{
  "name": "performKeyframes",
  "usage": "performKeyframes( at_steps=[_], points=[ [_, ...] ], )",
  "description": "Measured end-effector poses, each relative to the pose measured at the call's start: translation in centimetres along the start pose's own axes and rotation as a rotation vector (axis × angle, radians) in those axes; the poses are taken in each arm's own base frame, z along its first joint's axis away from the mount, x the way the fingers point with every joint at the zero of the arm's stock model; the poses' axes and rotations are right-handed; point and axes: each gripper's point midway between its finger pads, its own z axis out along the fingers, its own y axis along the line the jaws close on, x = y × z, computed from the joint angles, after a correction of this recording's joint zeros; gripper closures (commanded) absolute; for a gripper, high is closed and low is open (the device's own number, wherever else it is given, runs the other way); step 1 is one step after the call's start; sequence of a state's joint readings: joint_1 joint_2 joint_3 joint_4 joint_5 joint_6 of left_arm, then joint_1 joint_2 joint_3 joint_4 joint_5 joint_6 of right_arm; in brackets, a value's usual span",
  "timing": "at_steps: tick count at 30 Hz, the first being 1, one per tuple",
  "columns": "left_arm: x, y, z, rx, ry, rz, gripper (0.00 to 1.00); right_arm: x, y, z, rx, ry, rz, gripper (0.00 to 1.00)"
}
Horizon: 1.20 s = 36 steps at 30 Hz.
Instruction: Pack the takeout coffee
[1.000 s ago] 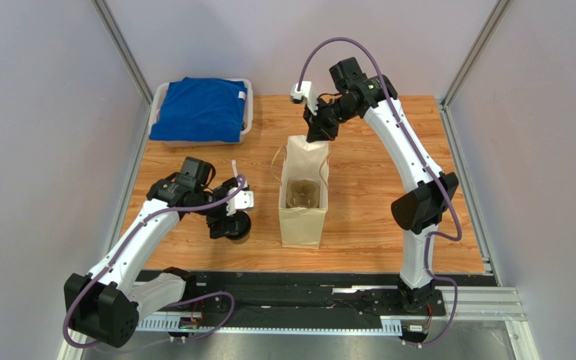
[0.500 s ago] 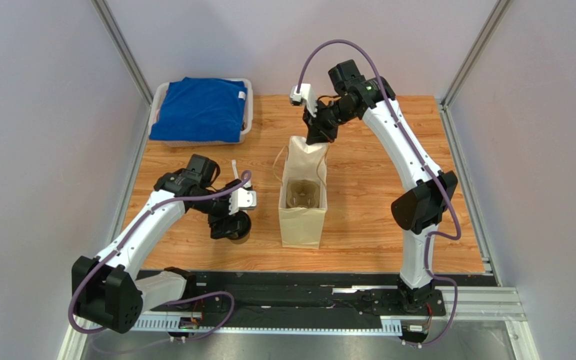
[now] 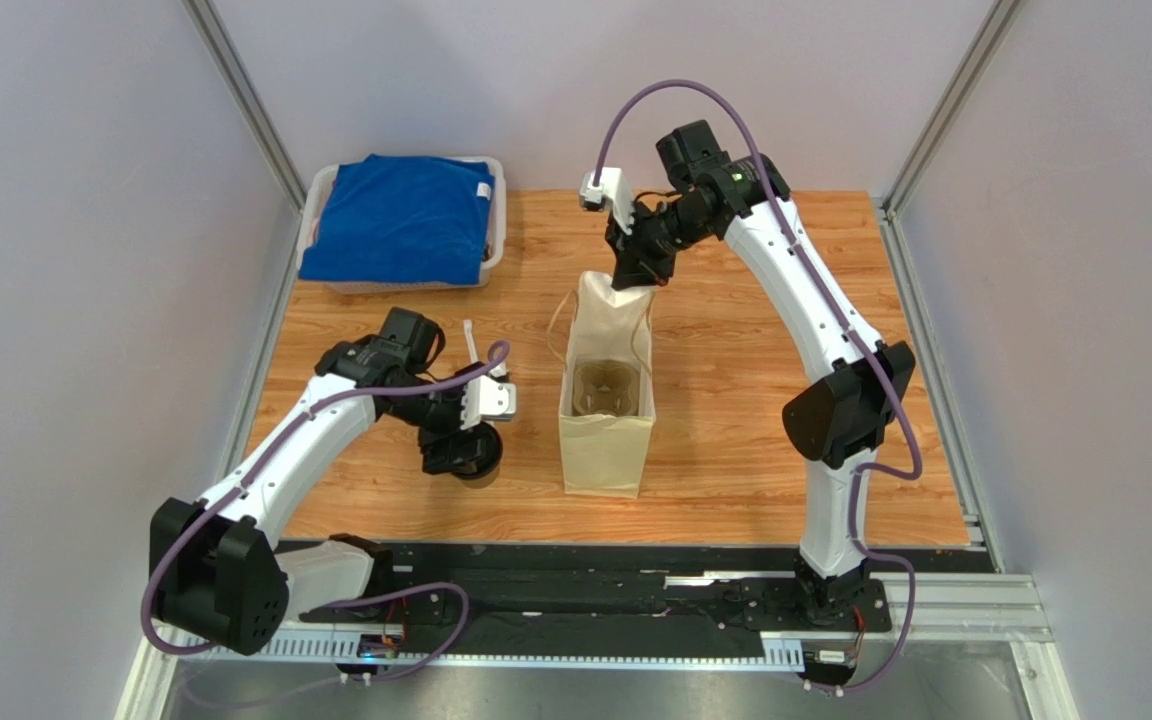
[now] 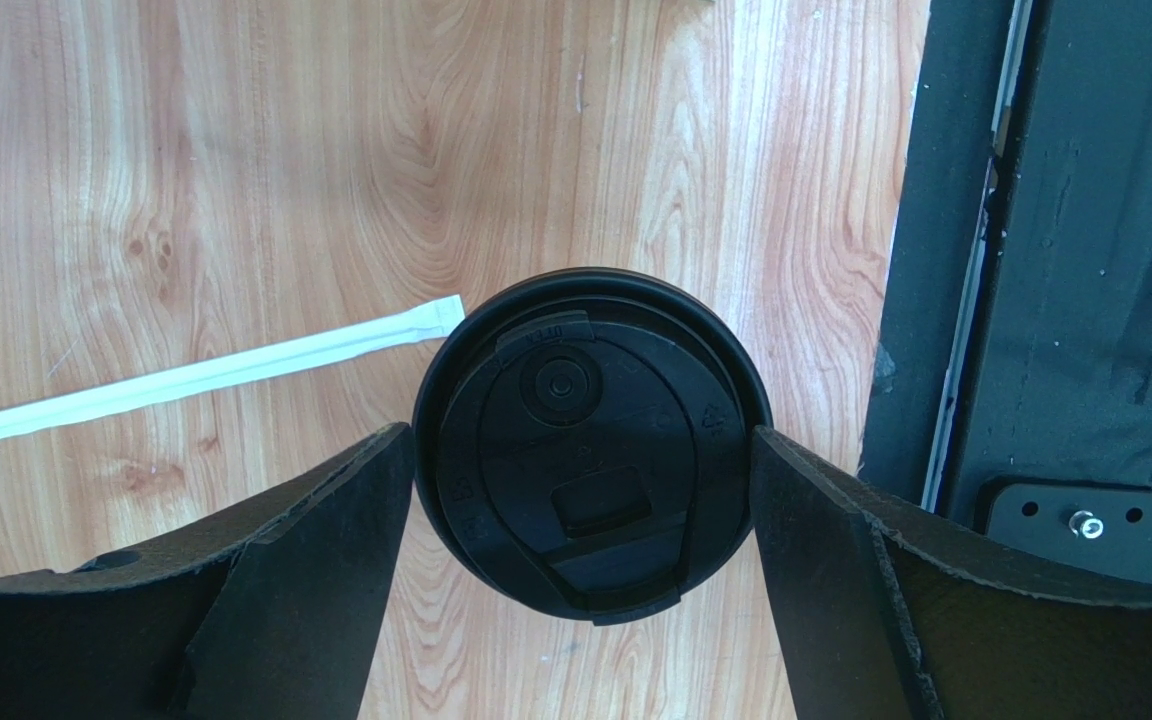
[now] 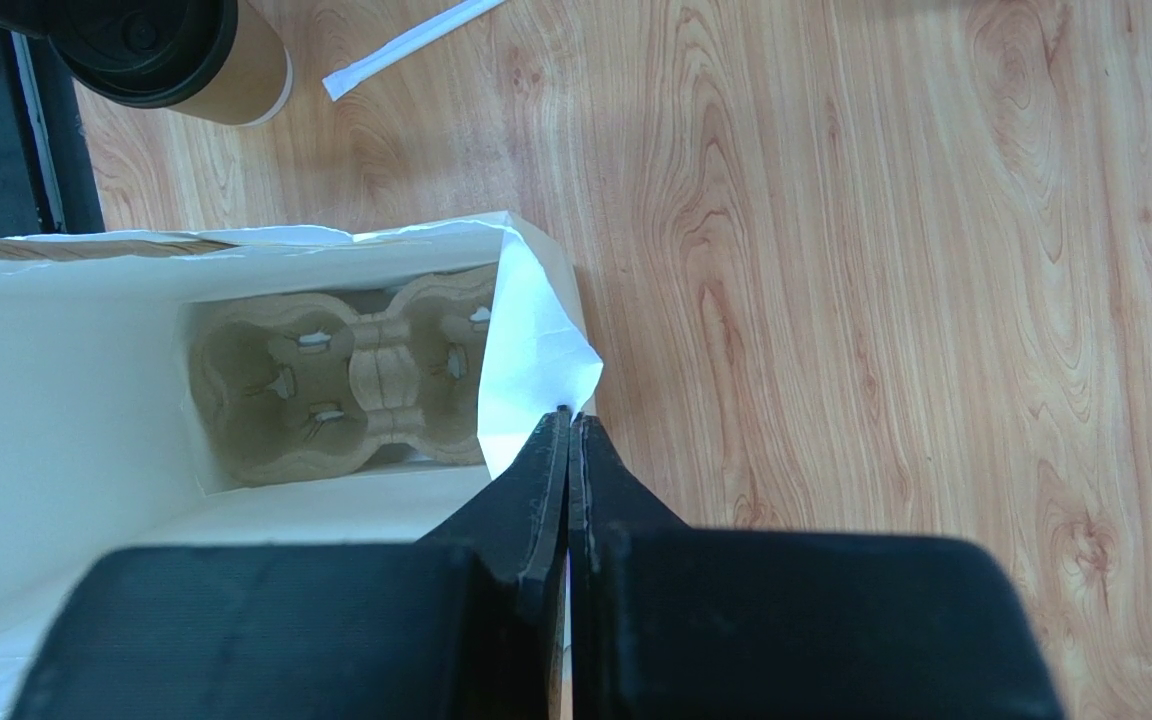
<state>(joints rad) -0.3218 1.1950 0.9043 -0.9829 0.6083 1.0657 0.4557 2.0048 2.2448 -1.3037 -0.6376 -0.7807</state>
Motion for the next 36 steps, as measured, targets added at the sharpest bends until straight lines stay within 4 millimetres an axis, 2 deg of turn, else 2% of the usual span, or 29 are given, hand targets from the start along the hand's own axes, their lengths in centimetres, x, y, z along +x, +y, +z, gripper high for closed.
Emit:
performKeyframes(
  at_steps=[9,12,15,16,18,19,22,25,27,31,34,36],
  points=[
    [0.3,0.0,0.4,0.001,0.011,0.027,0.11,0.1,0.0,0.1,-0.001,0.001,0.01,1.0],
    [0.3,0.0,0.4,0.0,0.011,0.031,0.15,0.1,0.0,0.1,-0.001,0.001,0.014,1.0],
    [0.3,0.0,0.5,0.0,0.011,0.032,0.26,0.1,0.1,0.1,-0.001,0.001,0.015,1.0],
    [0.3,0.0,0.5,0.001,0.011,0.033,0.34,0.1,0.1,0.1,-0.001,0.001,0.017,1.0],
    [0.3,0.0,0.5,0.002,0.011,0.03,0.42,0.1,0.1,0.1,-0.001,0.001,0.021,1.0],
    [0.3,0.0,0.5,0.003,0.011,0.031,0.49,0.1,0.1,0.1,-0.001,0.002,0.023,1.0],
    [0.3,-0.2,0.3,0.008,0.014,0.017,0.6,0.3,0.2,0.1,-0.003,0.003,0.036,1.0],
    [-0.3,-0.6,-0.4,0.016,0.011,-0.026,0.66,0.5,0.6,0.1,-0.003,0.005,0.06,1.0],
    [-1.5,-0.2,-1.4,-0.001,-0.005,-0.053,0.69,0.7,0.8,0.0,-0.002,0.006,0.081,1.0],
    [-6.1,1.8,-5.3,-0.095,-0.075,-0.082,0.72,0.9,0.9,-0.5,0.011,0.008,0.137,1.0],
    [-11.5,3.9,-10.4,-0.212,-0.172,-0.106,0.72,1.2,1.0,-0.9,0.021,0.007,0.179,1.0],
    [-16.1,5.6,-14.6,-0.31,-0.271,-0.106,0.72,1.3,1.1,-1.1,0.027,0.006,0.206,1.0]
  ],
)
